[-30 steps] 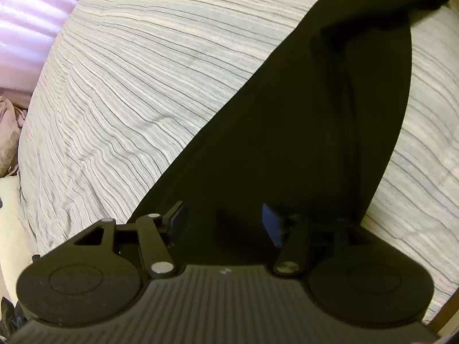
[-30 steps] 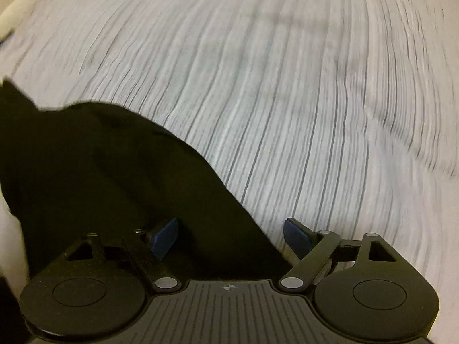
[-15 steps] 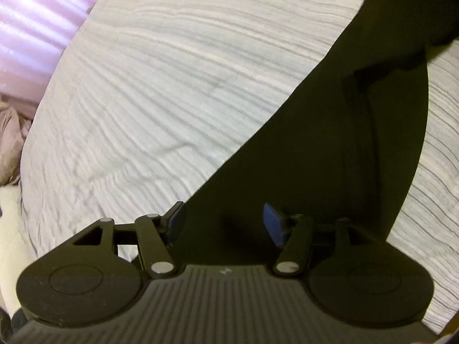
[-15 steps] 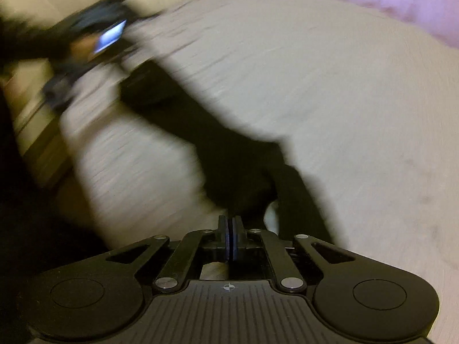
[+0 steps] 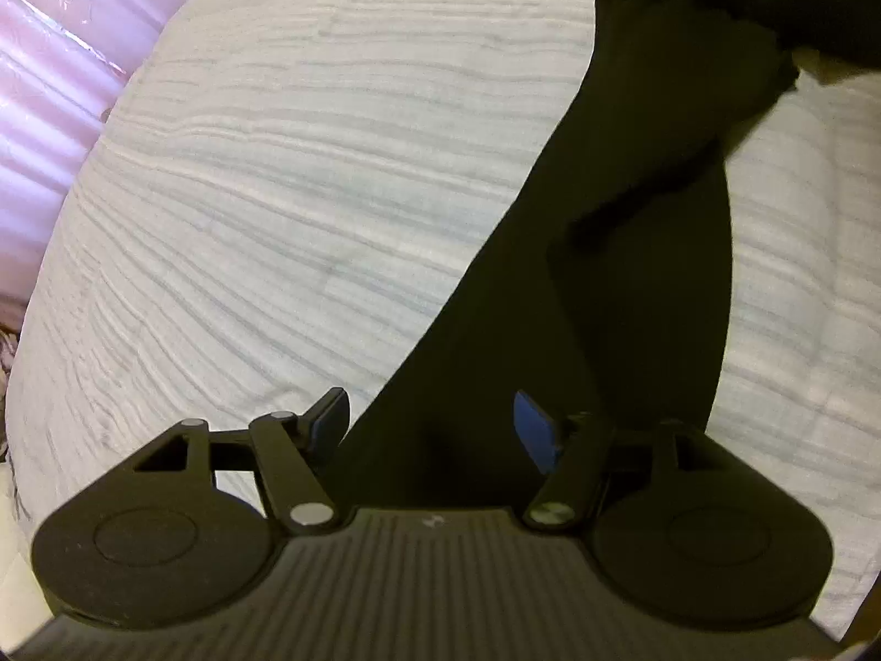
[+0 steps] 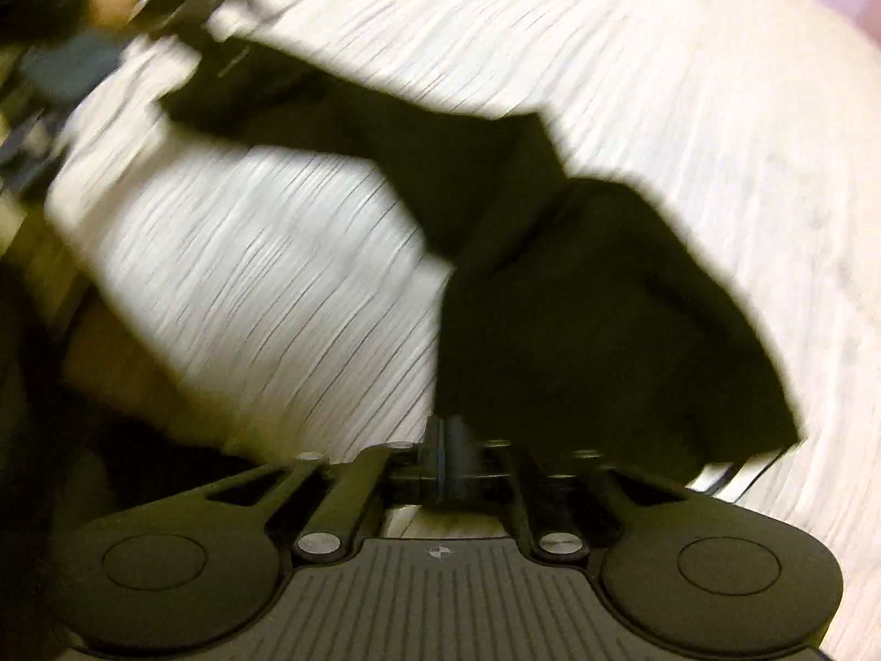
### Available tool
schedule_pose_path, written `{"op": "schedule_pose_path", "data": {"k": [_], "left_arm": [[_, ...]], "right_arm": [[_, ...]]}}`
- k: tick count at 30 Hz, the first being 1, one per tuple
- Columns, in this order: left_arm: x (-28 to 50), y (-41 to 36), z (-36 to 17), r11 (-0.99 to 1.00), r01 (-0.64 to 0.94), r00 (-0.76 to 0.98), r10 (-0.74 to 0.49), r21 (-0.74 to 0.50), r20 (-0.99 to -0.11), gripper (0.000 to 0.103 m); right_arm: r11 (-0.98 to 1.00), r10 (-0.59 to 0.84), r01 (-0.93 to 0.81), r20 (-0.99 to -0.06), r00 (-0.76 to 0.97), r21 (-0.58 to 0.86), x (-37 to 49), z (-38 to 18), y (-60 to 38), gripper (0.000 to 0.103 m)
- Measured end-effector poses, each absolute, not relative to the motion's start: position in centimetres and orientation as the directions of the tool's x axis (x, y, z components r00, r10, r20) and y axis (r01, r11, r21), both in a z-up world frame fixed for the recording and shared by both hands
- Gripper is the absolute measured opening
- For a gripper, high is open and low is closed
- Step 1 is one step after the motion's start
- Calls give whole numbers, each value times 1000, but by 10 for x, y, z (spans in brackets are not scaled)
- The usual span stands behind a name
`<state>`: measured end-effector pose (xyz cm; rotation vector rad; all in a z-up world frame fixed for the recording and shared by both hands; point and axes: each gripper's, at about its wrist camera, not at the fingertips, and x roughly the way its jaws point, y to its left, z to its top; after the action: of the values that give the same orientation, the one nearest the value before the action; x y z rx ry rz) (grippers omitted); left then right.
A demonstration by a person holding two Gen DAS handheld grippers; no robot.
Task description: Fold clothes
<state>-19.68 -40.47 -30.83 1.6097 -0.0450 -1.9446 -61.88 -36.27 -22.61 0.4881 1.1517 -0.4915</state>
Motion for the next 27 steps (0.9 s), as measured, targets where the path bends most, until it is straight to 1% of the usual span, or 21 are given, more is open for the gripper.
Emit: {"op": "schedule_pose_path", "data": {"k": [1, 5, 7, 9, 10, 11, 12, 13, 14, 16, 19, 20, 22, 27], "left_arm": [[-199, -404, -308, -814, 431, -84, -466, 389, -881, 63], [-205, -401, -306, -803, 468, -107, -468, 370, -877, 66], [-207, -397, -306, -798, 487, -117, -462, 355, -879, 66], [-208, -392, -306, -795, 498, -118, -457, 346, -881, 66], [-208, -390, -306, -796, 498, -117, -455, 344, -883, 66], [-208, -387, -307, -798, 497, -117, -452, 342, -884, 66], [-207, -385, -306, -799, 494, -113, -451, 344, -886, 66], [-205, -382, -306, -799, 492, -108, -449, 345, -887, 66], [-202, -380, -304, -800, 491, -106, -448, 346, -888, 66], [-194, -377, -300, -795, 492, -96, -454, 355, -886, 66], [-180, -377, -294, -779, 507, -80, -468, 368, -880, 66], [-176, -379, -292, -773, 515, -75, -472, 371, -878, 66], [-169, -382, -290, -758, 537, -65, -473, 369, -878, 66], [-164, -393, -297, -759, 536, -40, -461, 370, -886, 66]], "right_arm": [[792, -153, 605, -933, 327, 83, -611, -229, -371, 82], [764, -242, 644, -913, 330, 30, -580, -254, -393, 83], [758, -256, 652, -917, 307, 7, -556, -278, -393, 83], [780, -262, 624, -929, 261, -45, -540, -301, -392, 83], [796, -277, 598, -935, 223, -93, -531, -314, -389, 83], [810, -292, 570, -938, 188, -138, -523, -326, -386, 76], [820, -300, 547, -939, 165, -166, -523, -332, -383, 60], [830, -309, 523, -940, 143, -194, -524, -338, -381, 14], [839, -314, 501, -941, 127, -212, -525, -342, -378, 9], [855, -274, 493, -948, 161, -163, -535, -326, -368, 7], [916, -126, 400, -964, 235, -22, -557, -279, -333, 6], [936, -67, 351, -971, 229, 18, -564, -268, -321, 6], [956, 21, 285, -984, 179, 72, -582, -253, -297, 6], [941, 133, 310, -991, 28, 135, -625, -257, -281, 6]]}}
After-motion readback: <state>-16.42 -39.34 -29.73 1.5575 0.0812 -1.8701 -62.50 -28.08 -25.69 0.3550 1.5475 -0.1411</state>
